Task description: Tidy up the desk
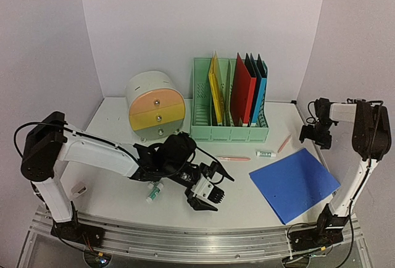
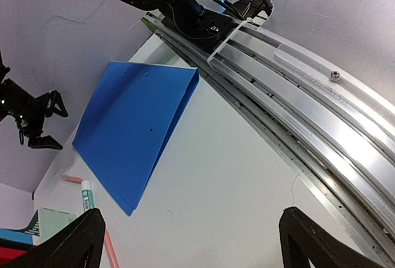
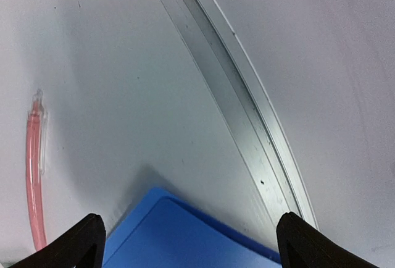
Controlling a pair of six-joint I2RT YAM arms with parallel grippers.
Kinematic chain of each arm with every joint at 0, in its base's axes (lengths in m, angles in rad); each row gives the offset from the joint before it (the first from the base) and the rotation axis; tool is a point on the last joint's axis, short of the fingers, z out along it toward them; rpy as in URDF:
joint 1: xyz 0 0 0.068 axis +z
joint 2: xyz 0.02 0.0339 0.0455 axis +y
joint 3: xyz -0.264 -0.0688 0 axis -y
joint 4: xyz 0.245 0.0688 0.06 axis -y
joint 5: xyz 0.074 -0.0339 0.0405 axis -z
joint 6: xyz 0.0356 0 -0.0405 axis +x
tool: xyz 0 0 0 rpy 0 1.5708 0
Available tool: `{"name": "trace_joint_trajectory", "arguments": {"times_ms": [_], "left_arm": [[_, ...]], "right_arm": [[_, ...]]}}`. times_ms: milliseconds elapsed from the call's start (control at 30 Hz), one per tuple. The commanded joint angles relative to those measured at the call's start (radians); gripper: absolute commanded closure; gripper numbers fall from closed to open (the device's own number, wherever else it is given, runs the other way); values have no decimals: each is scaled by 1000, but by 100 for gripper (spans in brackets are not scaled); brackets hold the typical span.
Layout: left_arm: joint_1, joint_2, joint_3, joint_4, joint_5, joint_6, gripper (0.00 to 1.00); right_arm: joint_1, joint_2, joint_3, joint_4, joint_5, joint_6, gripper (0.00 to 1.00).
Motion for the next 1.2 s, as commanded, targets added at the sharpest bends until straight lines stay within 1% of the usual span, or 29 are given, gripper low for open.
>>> {"name": "trace_joint_trajectory", "arguments": {"times_ms": [0,100,200,367,533,633,767,867,933,1067,1167], "left_arm": [[-8,85,86,137,45,83,3],[-13,138,86,161,42,156,5],[-16,174,88,169,46,196,6],[-35,209,83,171,54,246,7],[-60,245,105,174,51,239,7],[-82,268,111,202,43,221,7],[-119,316,124,279,7,179,7],[-141,360,148,330,-27,167,8],[-143,388,174,363,-54,163,12],[-137,450,211,384,-137,212,29],[-133,473,201,465,-147,250,41]], "right_arm": [[-17,91,55,22,-70,-91,2],[-17,134,35,29,-107,-90,4],[-18,142,-13,34,-138,-74,9],[-17,69,-98,29,-157,-16,15],[-13,-42,-197,11,-193,58,20],[9,-106,-261,6,-205,82,21],[30,-179,-328,11,-254,125,21],[41,-211,-348,14,-282,144,22],[60,-233,-352,19,-273,134,22],[64,-220,-332,17,-277,106,21],[64,-206,-315,17,-293,106,21]]}}
